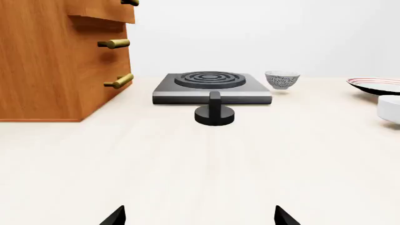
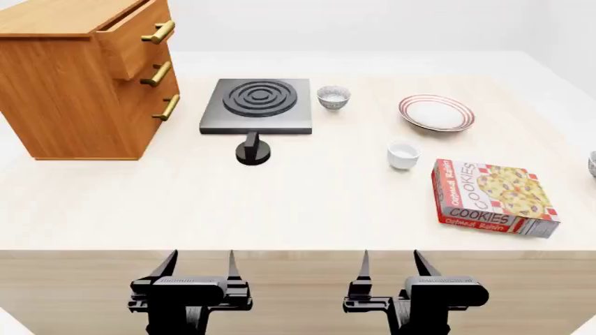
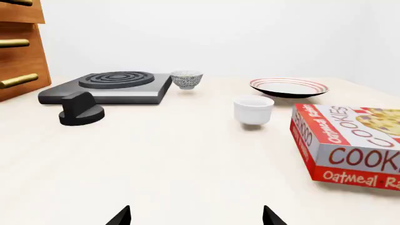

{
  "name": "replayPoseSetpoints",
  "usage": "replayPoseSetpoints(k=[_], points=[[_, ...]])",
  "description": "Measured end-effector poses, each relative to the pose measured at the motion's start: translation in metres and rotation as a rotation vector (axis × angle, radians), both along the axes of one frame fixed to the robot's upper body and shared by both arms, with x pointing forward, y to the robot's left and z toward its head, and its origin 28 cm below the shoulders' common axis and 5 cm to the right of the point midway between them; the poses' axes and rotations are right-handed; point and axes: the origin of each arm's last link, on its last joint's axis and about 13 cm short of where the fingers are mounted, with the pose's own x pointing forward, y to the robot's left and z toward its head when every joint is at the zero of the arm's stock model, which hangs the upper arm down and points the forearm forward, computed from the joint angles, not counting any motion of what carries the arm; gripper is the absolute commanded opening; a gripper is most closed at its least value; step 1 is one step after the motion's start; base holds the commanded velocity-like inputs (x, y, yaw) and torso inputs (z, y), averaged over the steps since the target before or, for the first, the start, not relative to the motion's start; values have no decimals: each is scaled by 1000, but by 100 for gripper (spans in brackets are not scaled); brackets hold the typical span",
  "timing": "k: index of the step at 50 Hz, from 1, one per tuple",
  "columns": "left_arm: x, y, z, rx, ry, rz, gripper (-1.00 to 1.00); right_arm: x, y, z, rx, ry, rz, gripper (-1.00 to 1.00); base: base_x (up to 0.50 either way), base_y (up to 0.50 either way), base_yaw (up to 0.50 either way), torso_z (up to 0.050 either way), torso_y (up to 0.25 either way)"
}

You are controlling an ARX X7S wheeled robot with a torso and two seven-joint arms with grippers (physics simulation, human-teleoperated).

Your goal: Pick the akita bowl next to the cookies box and place it on the plate.

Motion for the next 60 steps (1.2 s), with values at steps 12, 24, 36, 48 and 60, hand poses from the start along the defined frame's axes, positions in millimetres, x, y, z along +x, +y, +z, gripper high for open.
replayPoseSetpoints(k=[12,24,36,48,60], points=[[0,-1,-1,12,-4,0,100,-1,1,0,-2,9,12,100,0,0,0,0,0],[4,5,15,29,-46,-4,100,4,-3,26,21,-41,17,100,0,0,0,0,0],[5,42,119,71,-326,85,100,13,-37,130,85,-316,-69,100,0,0,0,0,0],[-31,64,165,128,-513,211,100,-8,-62,182,80,-497,-144,100,0,0,0,0,0],[-41,69,163,149,-561,251,100,-19,-67,193,67,-556,-167,100,0,-38,0,0,0]])
